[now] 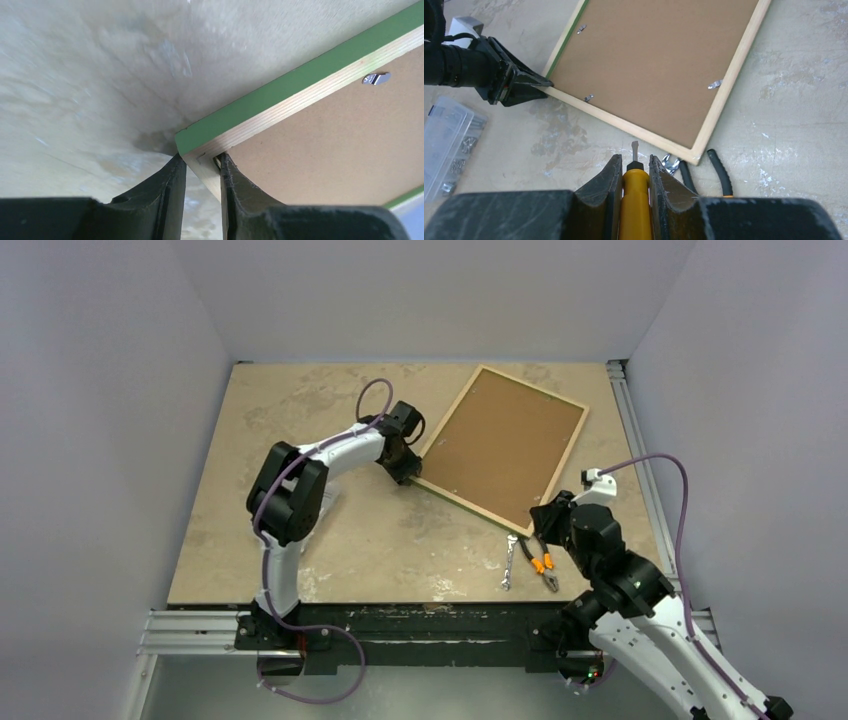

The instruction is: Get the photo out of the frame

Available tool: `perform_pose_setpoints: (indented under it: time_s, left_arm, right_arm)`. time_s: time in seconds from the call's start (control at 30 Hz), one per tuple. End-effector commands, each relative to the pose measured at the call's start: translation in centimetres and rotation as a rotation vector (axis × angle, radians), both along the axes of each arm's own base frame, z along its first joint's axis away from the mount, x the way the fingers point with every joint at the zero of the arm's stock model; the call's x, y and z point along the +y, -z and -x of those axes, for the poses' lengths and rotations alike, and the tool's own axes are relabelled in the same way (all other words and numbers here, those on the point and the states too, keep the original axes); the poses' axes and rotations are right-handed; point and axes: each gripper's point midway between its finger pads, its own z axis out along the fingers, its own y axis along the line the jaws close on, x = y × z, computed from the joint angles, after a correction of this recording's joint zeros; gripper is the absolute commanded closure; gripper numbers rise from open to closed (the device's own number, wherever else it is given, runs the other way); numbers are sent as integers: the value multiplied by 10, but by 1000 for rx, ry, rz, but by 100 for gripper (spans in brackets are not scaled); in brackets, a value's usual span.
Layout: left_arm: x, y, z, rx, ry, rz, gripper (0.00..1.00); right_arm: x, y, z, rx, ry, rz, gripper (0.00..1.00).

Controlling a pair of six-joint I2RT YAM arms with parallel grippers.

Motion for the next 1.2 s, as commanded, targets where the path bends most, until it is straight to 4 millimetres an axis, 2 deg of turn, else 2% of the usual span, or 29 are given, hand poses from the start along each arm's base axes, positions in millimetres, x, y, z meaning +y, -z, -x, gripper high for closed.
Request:
perform_pose_setpoints:
  time_s: [0.0, 0.17, 0.3, 0.4, 0.43, 0.57, 0.67, 0.73, 0.83, 0.97, 1.03, 1.17]
  left_arm:
    - [53, 6, 8, -17, 368, -317, 100]
    - [60, -8, -7, -71, 547, -396, 100]
    - [67, -22, -19, -91, 603, -438, 100]
    - [77, -41, -24, -112, 599, -491, 100]
    - [77, -47, -26, -140, 605, -490, 93]
    - [66, -75, -31, -284, 634, -410, 53]
    - [60, -90, -28, -326, 619, -327, 37]
    - [59, -94, -22, -324, 598, -279, 30]
    - [53, -98, -7, -316, 548, -175, 27]
    - [27, -95, 25, -281, 473, 81, 26]
    - [15, -82, 46, -210, 406, 202, 27]
    - [15, -48, 82, -14, 197, 286, 27]
  right_arm:
    - [2, -4, -6, -21, 2, 7, 100]
    - [4, 0, -8, -4, -10, 23, 100]
    - [8, 4, -10, 10, -24, 35, 100]
    - [12, 7, -11, 22, -42, 42, 100]
    - [13, 8, -12, 28, -50, 46, 100]
    - [27, 15, -15, 50, -112, 55, 100]
    - [43, 23, -19, 67, -177, 45, 100]
    - [51, 29, -21, 90, -210, 46, 100]
    - [59, 35, -22, 107, -245, 46, 100]
    - [63, 38, -23, 104, -264, 43, 100]
    - [64, 41, -23, 110, -271, 44, 100]
    - [67, 46, -21, 122, -287, 40, 100]
